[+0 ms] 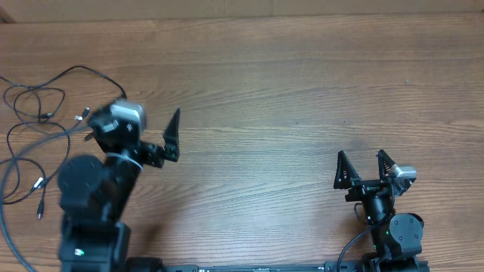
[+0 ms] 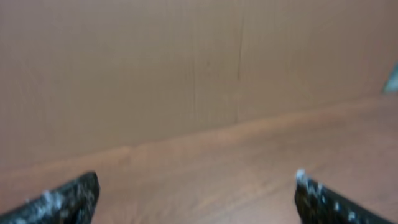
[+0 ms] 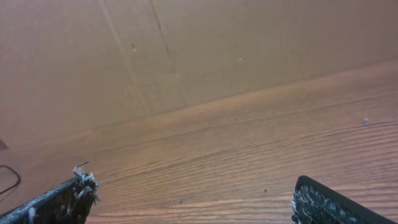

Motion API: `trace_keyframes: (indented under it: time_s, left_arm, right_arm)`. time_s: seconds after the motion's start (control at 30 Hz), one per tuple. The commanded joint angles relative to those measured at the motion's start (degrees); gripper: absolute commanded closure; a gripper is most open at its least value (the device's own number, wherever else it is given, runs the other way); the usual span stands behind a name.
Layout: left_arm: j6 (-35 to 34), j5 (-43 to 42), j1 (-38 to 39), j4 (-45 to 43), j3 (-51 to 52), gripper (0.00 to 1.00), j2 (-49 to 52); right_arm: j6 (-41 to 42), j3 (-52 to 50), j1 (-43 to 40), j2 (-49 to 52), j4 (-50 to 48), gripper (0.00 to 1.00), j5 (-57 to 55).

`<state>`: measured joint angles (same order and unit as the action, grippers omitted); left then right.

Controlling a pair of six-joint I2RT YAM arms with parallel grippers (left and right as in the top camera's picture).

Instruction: Untangle cables

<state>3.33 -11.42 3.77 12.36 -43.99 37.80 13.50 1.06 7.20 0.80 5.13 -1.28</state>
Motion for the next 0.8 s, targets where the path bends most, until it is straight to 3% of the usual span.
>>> trace_keyframes:
  time_s: [0.0,0.1,0.23,0.67,0.77]
  left_arm:
    - [1.86,-0.63,0.0,-5.81,11.13,0.0,-6.99]
    - [1.88,-0.2,0.0,-11.41,22.4,0.01,-14.4]
    - [1.86,0.0,0.0,-12.44,30.69,0.0,-21.68]
    - [1.86,1.49,0.0,-12.7,43.85,0.0,-37.77]
    - [1.86,1.99,-0.04,-11.5,43.74,0.01,-37.62]
  right_arm:
    - [-0.09,-0.59,-0.2,-0.42,-0.33,0.0,0.26]
    - [-0.09,-0.59,-0.2,-0.42,-0.33,0.0,0.28]
    - [-0.09,-0.59,-0.2,-0.42,-0.33,0.0,0.28]
    - [-0.09,-0.59,-0.2,-0.42,-0.33,0.0,0.26]
    - [-0.09,-0.59,-0.2,-0.42,-0.33,0.0,0.28]
